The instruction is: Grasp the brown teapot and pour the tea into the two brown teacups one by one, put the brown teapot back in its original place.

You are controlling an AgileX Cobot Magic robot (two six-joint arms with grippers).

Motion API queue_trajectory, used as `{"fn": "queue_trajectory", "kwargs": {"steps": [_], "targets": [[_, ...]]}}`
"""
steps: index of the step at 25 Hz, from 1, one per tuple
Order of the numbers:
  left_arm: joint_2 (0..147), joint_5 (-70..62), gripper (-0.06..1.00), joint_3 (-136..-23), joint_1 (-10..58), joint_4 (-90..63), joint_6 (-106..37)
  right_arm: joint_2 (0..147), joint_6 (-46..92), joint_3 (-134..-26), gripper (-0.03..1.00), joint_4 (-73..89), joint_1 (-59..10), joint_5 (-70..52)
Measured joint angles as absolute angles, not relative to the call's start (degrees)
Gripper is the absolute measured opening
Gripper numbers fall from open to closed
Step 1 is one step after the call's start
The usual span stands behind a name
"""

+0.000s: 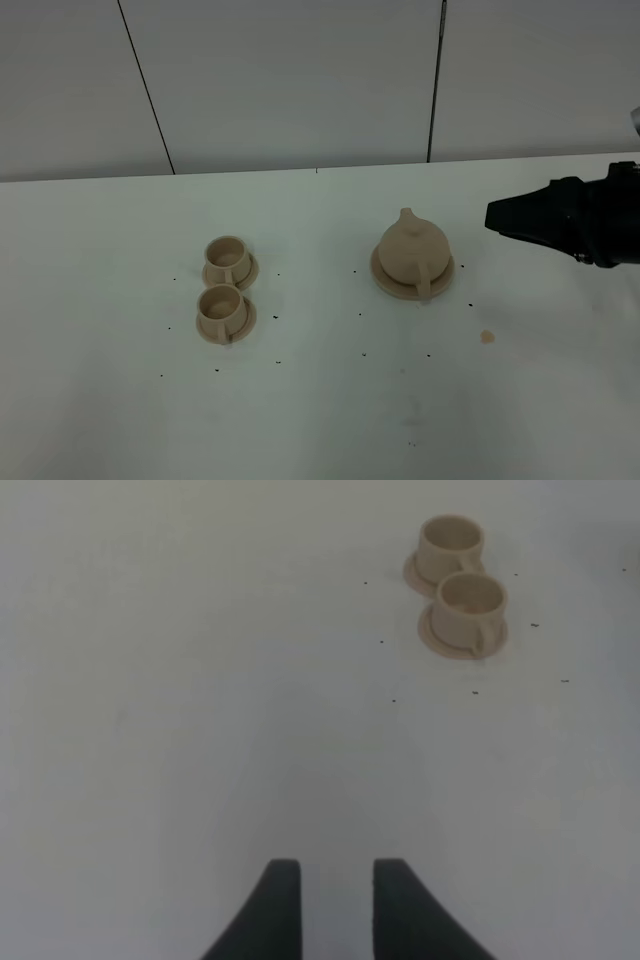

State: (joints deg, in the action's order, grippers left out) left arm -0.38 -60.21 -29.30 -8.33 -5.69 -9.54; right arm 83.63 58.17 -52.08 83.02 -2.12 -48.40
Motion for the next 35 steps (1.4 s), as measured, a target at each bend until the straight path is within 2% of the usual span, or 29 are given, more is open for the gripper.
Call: {"fn": "queue_trajectory", "kwargs": {"steps": [17, 24, 31, 35], "targets": [[-0.4, -60.2, 0.25, -29.3, -8.3, -5.7, -9.5, 95.3, 29.9, -74.9, 0.24, 59.9, -2.9, -54.4], [-0.4, -60.2, 0.25, -29.3, -8.3, -5.7, -9.5, 98.7, 25.3, -83.1, 0.26, 51.1, -10.7, -55.2], [-0.4, -60.2, 0.25, -29.3, -8.3, -5.7, -9.5, 103.2, 17.8, -87.0, 0.35, 38.7, -17.5, -53.8], [-0.4, -60.2, 0.25, -29.3, -8.3, -5.7, -9.5, 105.1, 10.7, -87.0, 0.37, 31.3, -19.4, -51.7]]}}
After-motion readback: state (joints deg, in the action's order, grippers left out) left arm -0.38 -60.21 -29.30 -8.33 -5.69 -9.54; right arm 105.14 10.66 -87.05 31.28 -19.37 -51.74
